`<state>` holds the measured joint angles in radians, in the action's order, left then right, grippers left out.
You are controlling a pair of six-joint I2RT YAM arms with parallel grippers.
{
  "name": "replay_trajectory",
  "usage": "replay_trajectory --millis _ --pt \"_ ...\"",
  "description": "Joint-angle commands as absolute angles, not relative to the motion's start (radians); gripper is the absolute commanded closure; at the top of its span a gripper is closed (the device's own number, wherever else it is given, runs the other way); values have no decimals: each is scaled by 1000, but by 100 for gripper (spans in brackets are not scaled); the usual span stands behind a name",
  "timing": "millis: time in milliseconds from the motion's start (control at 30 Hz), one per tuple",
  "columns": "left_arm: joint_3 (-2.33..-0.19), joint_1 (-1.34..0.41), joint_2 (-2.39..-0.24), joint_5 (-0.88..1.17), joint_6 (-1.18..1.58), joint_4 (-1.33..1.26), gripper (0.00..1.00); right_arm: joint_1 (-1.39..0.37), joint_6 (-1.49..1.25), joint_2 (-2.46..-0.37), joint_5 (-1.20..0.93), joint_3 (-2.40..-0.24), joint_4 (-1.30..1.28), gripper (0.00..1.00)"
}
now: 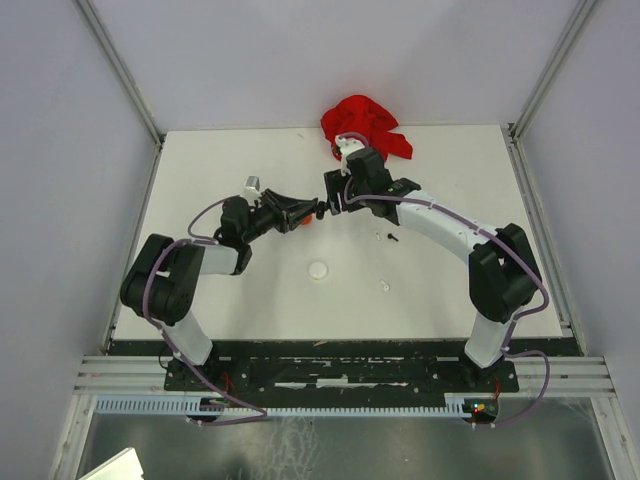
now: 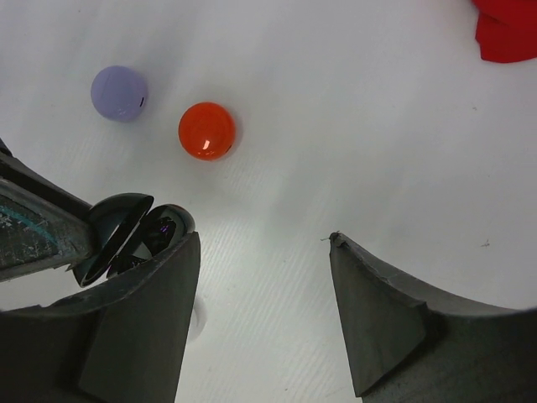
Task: Insert the wireless bluetooth earbuds into the charging case
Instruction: Place the earbud in the charging case.
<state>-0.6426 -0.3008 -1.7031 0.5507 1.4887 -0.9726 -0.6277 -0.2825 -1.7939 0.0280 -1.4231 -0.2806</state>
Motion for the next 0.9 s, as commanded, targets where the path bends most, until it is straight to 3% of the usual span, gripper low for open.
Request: replay_trajectory --millis 0,867 --pt "-680 -308 -1720 549 1421 -993 97 -646 -271 -1795 48 -1477 -285 29" --pt "-706 -309 -1735 537 1425 -990 97 -664 -253 -1784 65 -1471 -337 29"
